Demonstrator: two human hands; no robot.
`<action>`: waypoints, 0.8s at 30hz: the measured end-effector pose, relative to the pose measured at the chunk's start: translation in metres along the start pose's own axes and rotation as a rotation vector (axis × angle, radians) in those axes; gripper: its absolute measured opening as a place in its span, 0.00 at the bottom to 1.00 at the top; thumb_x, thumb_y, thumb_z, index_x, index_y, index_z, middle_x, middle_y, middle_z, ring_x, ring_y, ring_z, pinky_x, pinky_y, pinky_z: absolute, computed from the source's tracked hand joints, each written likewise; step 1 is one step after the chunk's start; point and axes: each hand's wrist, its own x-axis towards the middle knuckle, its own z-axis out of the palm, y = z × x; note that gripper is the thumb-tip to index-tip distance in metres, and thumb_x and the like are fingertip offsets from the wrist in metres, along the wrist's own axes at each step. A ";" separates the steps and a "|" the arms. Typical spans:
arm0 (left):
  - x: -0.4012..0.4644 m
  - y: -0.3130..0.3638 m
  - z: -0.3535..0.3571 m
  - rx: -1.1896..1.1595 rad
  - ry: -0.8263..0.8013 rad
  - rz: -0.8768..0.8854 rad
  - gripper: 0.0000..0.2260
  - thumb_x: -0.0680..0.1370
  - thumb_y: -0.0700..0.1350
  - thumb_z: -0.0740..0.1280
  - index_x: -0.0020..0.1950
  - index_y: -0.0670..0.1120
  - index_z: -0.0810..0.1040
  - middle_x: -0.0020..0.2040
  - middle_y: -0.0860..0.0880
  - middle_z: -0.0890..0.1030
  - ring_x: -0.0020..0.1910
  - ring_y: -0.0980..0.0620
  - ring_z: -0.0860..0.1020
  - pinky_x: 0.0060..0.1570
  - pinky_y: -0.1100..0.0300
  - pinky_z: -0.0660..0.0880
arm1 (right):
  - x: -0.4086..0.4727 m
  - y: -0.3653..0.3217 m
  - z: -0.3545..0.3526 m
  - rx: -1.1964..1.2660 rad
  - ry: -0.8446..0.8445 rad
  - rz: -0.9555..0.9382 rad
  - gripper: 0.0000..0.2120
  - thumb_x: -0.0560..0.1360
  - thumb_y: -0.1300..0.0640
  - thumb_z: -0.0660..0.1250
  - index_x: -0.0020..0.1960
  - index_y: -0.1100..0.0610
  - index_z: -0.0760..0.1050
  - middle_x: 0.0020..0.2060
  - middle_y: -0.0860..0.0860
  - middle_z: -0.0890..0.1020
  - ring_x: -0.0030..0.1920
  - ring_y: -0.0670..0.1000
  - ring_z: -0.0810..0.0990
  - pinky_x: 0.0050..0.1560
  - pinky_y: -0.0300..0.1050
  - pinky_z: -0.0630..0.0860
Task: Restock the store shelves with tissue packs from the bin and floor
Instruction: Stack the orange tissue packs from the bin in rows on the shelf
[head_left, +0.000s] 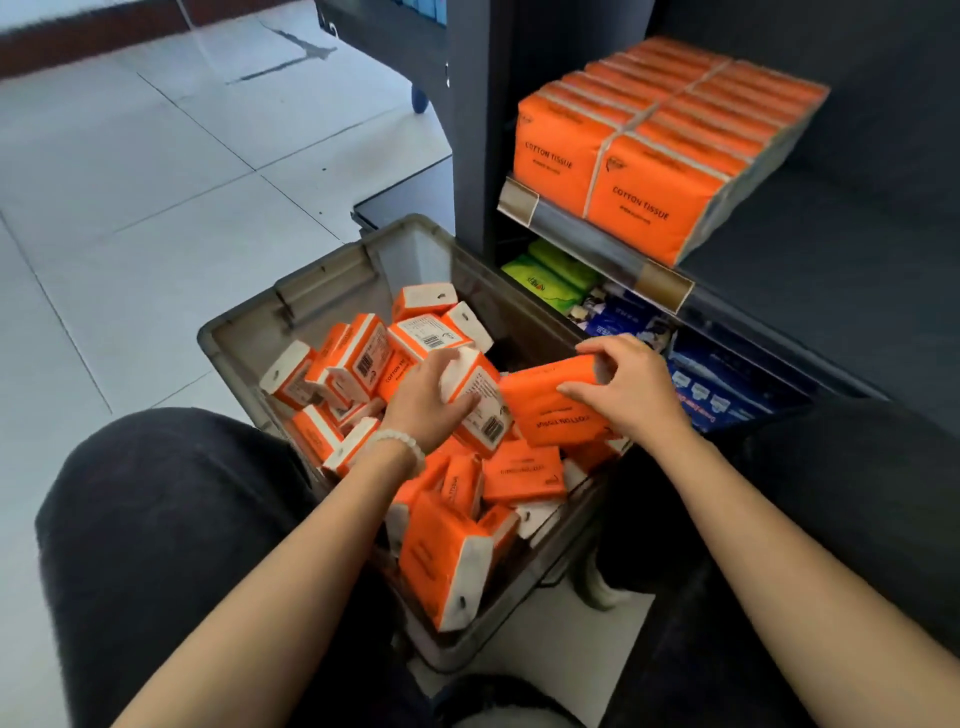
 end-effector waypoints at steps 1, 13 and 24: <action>-0.003 0.009 -0.005 -0.022 0.028 0.029 0.22 0.74 0.47 0.71 0.66 0.49 0.69 0.63 0.47 0.74 0.60 0.50 0.73 0.56 0.59 0.71 | -0.003 -0.001 -0.012 0.041 0.076 -0.006 0.22 0.66 0.52 0.77 0.58 0.53 0.77 0.56 0.50 0.76 0.58 0.50 0.73 0.59 0.42 0.68; -0.017 0.172 -0.002 -0.182 0.094 0.435 0.18 0.72 0.44 0.73 0.59 0.48 0.72 0.52 0.54 0.74 0.53 0.57 0.74 0.50 0.66 0.70 | -0.056 0.006 -0.164 0.195 0.634 -0.081 0.19 0.66 0.53 0.76 0.55 0.52 0.78 0.52 0.46 0.72 0.55 0.47 0.74 0.57 0.44 0.73; 0.023 0.295 0.073 -0.209 0.072 0.659 0.19 0.71 0.43 0.73 0.59 0.45 0.73 0.55 0.50 0.75 0.54 0.56 0.73 0.54 0.66 0.68 | -0.069 0.087 -0.245 0.219 0.868 0.088 0.16 0.68 0.58 0.75 0.54 0.55 0.78 0.51 0.47 0.71 0.52 0.43 0.72 0.52 0.26 0.67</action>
